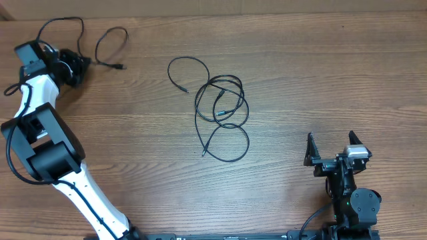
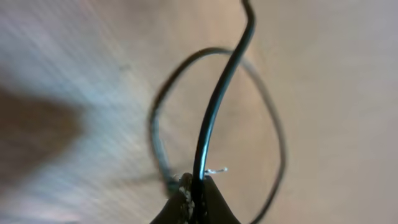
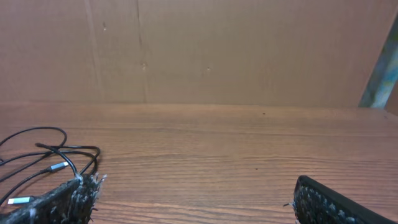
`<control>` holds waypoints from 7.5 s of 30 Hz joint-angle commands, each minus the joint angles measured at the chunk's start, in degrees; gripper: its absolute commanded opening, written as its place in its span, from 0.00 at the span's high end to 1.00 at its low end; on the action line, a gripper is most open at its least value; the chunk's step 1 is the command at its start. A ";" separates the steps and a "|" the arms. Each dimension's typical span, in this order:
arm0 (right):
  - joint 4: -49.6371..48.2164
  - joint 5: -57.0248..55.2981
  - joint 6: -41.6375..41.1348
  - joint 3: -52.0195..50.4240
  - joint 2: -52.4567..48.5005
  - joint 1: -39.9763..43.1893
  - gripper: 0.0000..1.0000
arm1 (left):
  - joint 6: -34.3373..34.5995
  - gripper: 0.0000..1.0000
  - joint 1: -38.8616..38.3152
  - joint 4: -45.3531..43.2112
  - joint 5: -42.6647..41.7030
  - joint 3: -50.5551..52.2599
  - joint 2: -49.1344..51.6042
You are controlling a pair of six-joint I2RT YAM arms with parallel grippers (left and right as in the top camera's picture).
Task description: Untangle cables
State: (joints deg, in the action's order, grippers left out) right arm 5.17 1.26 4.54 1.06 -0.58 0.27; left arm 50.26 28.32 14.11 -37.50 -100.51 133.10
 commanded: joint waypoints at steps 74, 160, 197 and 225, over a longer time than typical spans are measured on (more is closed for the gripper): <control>-0.33 -0.11 -0.20 -0.59 0.42 -0.26 0.00 | -25.77 0.96 -12.57 7.21 19.67 1.14 2.36; -0.35 -0.11 -0.20 -0.59 0.42 -0.26 0.00 | -24.83 0.88 -8.98 10.21 16.87 -0.37 -8.68; -0.35 -0.11 -0.20 -0.59 0.42 -0.26 0.00 | -27.08 0.10 -46.47 48.22 33.05 1.42 -10.56; -0.33 -0.11 -0.20 -0.59 0.42 -0.26 0.00 | -21.31 0.50 -47.47 42.12 33.62 1.42 -3.65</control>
State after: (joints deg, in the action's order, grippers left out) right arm 5.17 1.23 4.51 1.06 -0.58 0.27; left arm 27.24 -18.94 56.86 -4.62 -99.24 127.07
